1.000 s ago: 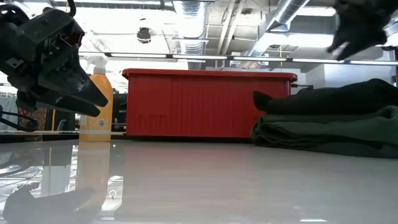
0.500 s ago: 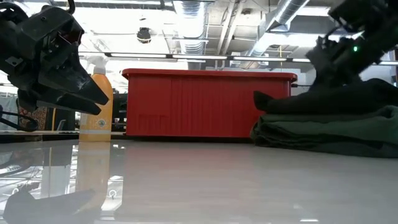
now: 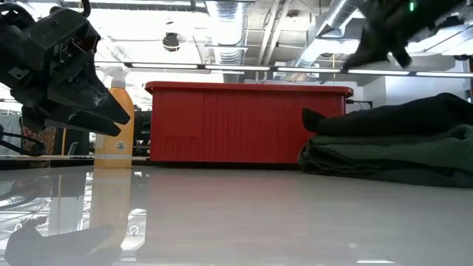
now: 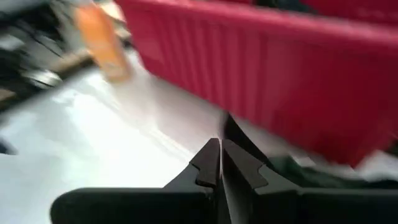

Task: Fold laundry
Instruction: Fold the dark blue jeans

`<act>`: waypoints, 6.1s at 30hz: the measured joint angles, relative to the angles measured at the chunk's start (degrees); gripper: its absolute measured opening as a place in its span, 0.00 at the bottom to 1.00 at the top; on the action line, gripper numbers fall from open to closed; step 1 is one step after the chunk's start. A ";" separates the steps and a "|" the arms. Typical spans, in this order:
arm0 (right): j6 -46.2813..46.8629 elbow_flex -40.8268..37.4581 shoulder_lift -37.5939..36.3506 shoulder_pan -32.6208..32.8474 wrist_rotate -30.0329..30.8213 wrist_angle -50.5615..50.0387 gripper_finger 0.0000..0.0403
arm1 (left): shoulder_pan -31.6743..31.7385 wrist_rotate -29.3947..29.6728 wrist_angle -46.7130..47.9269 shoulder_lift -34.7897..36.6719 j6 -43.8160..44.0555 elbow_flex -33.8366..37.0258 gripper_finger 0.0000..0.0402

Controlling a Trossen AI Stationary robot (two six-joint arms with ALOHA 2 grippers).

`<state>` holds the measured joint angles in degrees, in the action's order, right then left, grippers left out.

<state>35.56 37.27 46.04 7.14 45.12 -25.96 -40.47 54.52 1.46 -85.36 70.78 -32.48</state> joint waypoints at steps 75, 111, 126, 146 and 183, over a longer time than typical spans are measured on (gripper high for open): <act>-20.06 5.60 15.89 7.71 -9.18 16.14 0.09 | 56.69 -38.14 -1.11 -0.04 -74.76 -37.73 0.47; -38.46 50.90 51.44 -50.97 -51.14 13.84 0.47 | 54.64 -37.04 20.99 15.07 -70.71 -31.83 0.47; -44.02 93.98 91.80 -54.54 -48.50 -18.58 0.84 | 53.22 -31.06 20.21 12.33 -70.51 -31.86 0.47; -51.99 97.78 97.58 -52.62 -49.18 -29.08 0.17 | 52.29 -30.86 21.10 11.13 -70.59 -31.79 0.47; -38.39 97.45 32.96 -22.87 -83.61 11.10 0.15 | 34.73 -15.45 42.84 11.15 -58.02 -31.81 0.47</act>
<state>-2.82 134.72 78.99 -15.73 -38.49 -14.86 -5.73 39.07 44.31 -74.22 12.76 -64.29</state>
